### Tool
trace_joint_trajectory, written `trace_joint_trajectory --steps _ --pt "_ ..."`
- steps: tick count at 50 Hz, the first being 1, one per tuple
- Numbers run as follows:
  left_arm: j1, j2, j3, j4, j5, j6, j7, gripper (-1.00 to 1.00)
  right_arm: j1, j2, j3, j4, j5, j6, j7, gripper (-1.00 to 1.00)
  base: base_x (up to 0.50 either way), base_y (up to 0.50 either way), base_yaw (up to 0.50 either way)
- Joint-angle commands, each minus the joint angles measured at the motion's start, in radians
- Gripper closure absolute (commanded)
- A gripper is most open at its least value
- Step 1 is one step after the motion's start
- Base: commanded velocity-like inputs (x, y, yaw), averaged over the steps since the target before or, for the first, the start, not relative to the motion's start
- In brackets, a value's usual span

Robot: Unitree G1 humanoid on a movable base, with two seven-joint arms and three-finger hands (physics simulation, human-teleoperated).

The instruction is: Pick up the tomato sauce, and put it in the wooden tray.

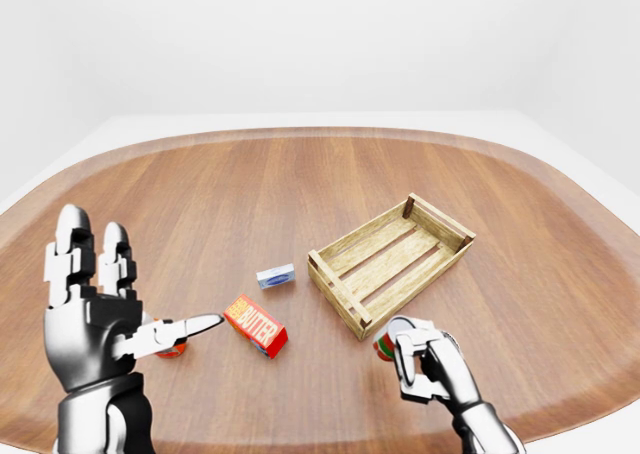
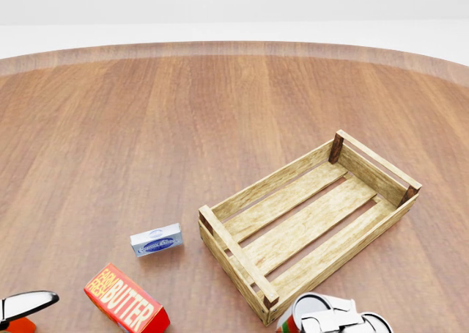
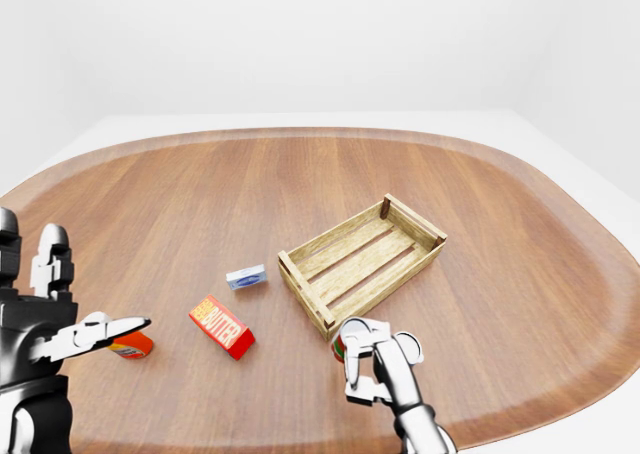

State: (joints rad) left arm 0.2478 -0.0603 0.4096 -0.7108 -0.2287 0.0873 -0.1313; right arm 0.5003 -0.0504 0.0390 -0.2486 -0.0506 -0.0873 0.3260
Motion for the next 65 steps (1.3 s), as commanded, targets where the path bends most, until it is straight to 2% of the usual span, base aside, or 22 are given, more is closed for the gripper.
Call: trace_joint_trajectory --steps 1,31,41,57,65 --pt "-0.003 0.002 0.005 -0.001 -0.004 0.0 0.001 -1.0 0.012 0.007 -0.013 -0.094 -0.003 0.0 0.016 1.0 0.0 0.0 0.0" --pt "0.001 -0.002 -0.002 -0.003 0.003 0.0 -0.001 -1.0 0.004 0.048 -0.078 -0.279 0.03 0.001 0.05 1.0 0.0 0.0 0.0" --pt "0.002 -0.002 -0.009 0.0 0.007 0.0 0.001 -1.0 -0.043 0.053 -0.088 -0.28 0.024 0.04 0.042 1.0 0.0 0.0 0.0" --pt "0.0 0.0 -0.017 0.005 0.013 0.0 0.004 -1.0 -0.153 0.043 -0.088 -0.192 -0.012 0.061 -0.006 1.0 0.0 0.0 0.0" --pt "0.002 -0.001 -0.022 0.007 0.016 0.0 0.005 -1.0 -0.188 0.037 -0.086 -0.154 -0.023 0.059 -0.021 1.0 0.0 0.0 0.0"
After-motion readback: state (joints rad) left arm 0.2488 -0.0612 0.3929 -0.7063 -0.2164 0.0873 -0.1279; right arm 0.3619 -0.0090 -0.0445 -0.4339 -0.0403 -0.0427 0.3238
